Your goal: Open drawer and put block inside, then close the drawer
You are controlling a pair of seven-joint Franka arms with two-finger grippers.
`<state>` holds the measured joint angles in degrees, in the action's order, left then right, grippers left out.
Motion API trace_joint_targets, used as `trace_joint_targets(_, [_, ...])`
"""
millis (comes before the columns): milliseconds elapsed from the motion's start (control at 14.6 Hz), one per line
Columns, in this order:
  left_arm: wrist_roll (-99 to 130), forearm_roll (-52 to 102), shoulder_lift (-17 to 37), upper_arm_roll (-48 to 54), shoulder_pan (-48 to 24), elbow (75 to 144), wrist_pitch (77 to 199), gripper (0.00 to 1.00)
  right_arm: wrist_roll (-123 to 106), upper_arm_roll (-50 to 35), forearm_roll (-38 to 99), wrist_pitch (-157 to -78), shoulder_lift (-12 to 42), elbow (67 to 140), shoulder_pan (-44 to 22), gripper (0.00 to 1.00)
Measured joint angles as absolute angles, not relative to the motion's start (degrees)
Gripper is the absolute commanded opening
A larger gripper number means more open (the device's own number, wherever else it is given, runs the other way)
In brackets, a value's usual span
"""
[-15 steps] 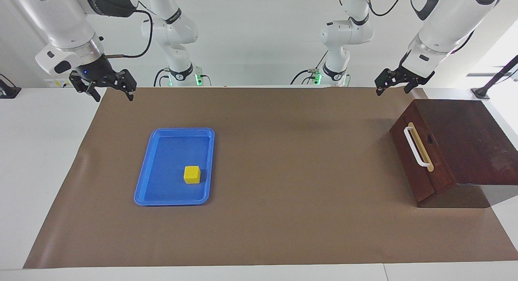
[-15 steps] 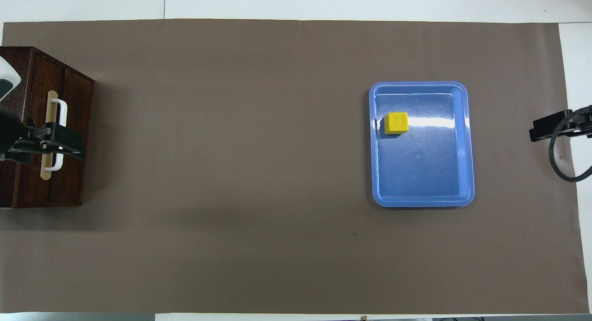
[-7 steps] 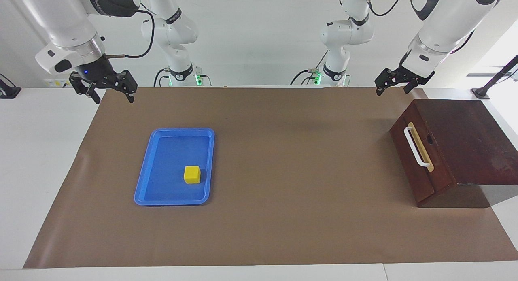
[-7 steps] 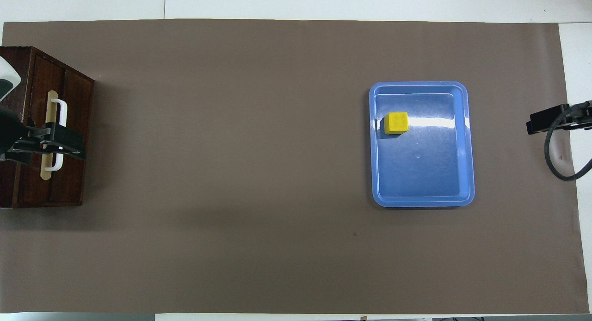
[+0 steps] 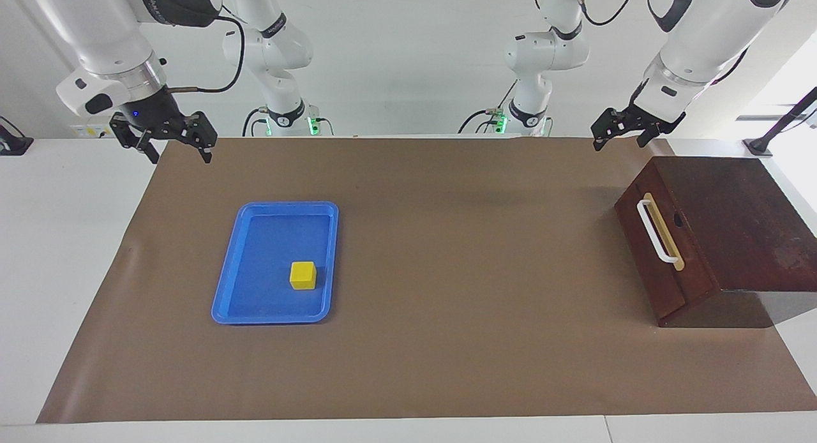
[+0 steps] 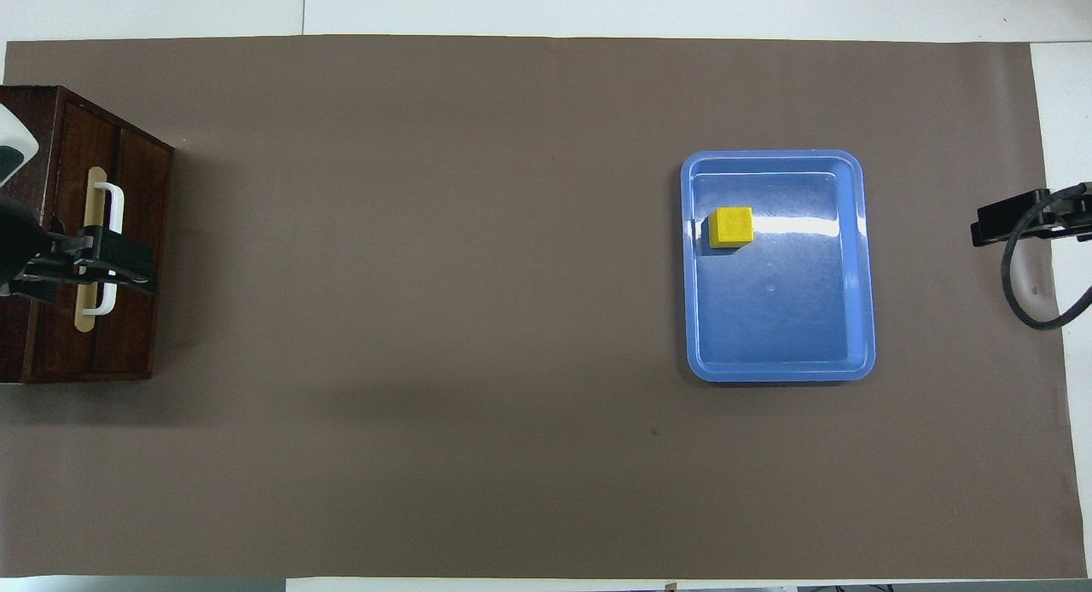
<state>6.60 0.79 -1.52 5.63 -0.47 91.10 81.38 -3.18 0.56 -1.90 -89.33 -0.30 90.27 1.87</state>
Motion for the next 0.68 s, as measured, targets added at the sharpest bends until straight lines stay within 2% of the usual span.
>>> trace_joint_targets(274, [6.6,0.79,-1.52,5.63,-0.47,91.1,81.38,1.0,1.44,0.54,-1.05,-91.0,-0.46,91.94,1.86,1.0])
trace_joint_targets(684, [6.6,0.79,-1.52,5.63,-0.47,91.1,81.38,1.0,22.47,0.31,9.85,-99.43,-0.34,101.14,1.85,1.0])
